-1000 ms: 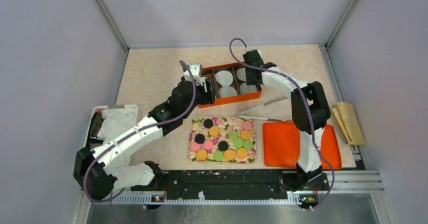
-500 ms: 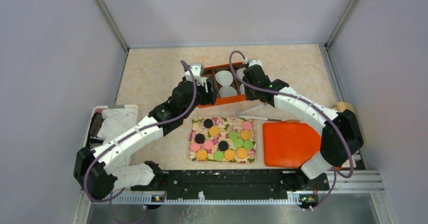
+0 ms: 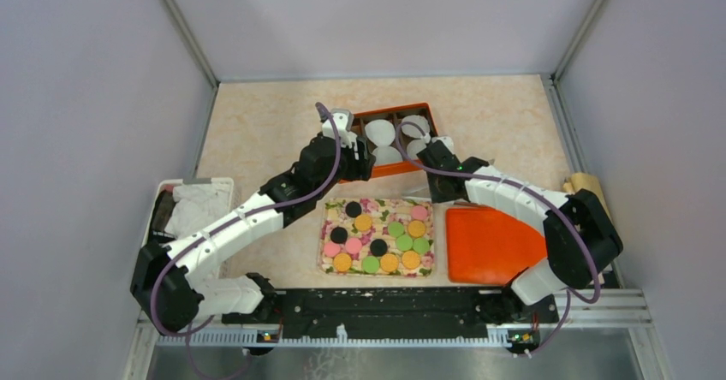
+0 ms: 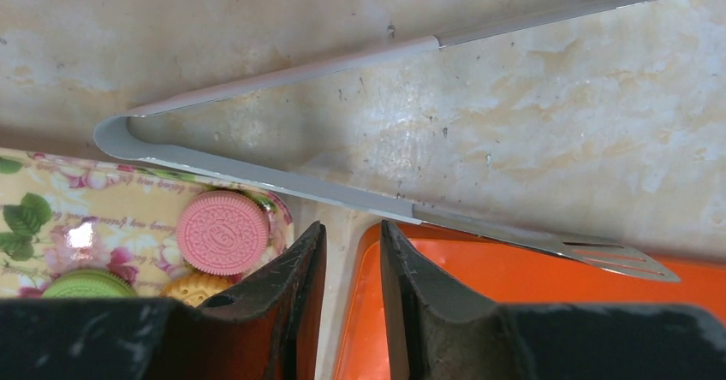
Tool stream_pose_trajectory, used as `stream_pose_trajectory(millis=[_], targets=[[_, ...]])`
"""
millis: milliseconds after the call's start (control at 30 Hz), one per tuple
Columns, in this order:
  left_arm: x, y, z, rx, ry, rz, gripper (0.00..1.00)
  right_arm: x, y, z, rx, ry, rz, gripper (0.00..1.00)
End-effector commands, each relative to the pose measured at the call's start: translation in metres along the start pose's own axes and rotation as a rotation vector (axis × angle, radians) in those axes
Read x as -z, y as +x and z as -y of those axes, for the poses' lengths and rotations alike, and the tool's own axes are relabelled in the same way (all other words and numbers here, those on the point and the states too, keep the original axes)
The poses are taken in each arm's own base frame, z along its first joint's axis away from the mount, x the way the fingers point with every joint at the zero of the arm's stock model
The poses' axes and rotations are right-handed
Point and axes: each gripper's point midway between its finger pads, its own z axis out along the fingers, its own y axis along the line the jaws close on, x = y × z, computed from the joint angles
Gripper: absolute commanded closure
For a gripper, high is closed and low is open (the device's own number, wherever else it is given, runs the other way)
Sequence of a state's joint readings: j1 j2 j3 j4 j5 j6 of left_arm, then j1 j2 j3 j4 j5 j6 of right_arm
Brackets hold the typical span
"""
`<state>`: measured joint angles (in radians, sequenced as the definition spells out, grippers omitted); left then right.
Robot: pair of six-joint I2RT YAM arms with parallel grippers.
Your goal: Pack the cookies
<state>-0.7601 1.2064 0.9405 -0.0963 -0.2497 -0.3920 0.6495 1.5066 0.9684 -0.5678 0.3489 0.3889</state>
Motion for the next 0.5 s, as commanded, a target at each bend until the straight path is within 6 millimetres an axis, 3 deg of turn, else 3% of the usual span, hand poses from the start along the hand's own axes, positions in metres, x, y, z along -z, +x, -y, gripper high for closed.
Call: stream_pose_trajectory(millis=[0, 233, 467], targets=[[0.004, -0.019, 0.010, 0.021, 0.039, 0.065, 0.29, 0.001, -0.008, 0.011, -0.028, 0.064, 0.024, 0.73], [0.004, -0.017, 0.011, 0.024, 0.050, 0.067, 0.29, 0.003, 0.007, 0.009, -0.043, 0.032, 0.001, 0.92], [0.000, -0.015, 0.016, 0.028, 0.070, 0.051, 0.29, -0.011, 0.020, 0.003, -0.051, 0.031, -0.052, 0.95]])
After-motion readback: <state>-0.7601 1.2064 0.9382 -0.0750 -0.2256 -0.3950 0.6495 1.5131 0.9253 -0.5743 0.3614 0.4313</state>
